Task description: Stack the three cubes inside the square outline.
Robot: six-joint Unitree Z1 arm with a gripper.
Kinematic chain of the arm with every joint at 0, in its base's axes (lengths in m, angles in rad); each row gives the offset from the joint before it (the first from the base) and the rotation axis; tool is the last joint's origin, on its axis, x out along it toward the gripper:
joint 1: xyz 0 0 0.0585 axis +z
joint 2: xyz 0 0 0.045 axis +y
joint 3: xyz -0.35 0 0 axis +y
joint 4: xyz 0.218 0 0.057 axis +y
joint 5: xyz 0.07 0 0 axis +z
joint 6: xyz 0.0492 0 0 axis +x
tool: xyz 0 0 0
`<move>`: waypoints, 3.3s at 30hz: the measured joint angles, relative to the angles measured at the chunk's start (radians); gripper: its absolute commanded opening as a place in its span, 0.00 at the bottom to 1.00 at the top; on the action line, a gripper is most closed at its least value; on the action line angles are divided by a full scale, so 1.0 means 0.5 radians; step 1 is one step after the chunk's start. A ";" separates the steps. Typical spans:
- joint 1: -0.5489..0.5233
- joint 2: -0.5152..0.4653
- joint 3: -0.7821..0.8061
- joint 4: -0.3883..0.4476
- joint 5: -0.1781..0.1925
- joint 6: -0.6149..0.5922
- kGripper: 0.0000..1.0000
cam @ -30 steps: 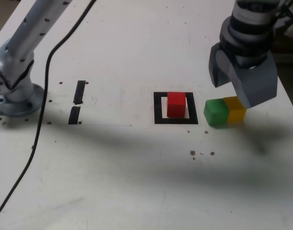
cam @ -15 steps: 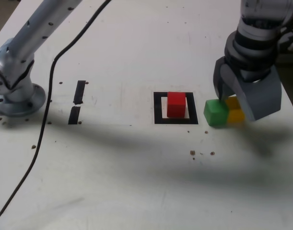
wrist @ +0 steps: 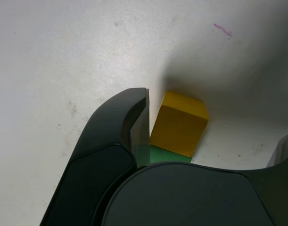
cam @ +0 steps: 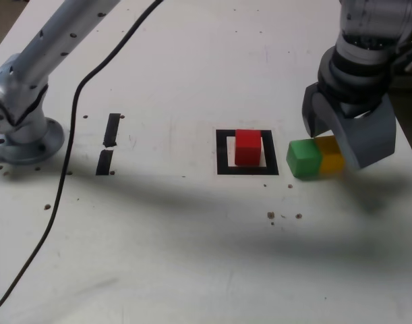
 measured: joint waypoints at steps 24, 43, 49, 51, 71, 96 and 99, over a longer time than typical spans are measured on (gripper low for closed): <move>0.002 0.024 0.065 -0.118 0.037 -0.080 0.99; -0.062 0.029 0.208 -0.270 0.047 -0.194 0.82; -0.081 0.029 0.231 -0.278 0.108 -0.306 0.55; -0.090 0.029 0.235 -0.296 0.111 -0.338 0.47; -0.157 0.030 -0.011 -0.197 0.131 -0.547 0.15; -0.079 -0.777 0.360 0.263 0.231 -1.221 0.15; -0.063 -0.862 0.465 0.255 0.200 -1.245 0.15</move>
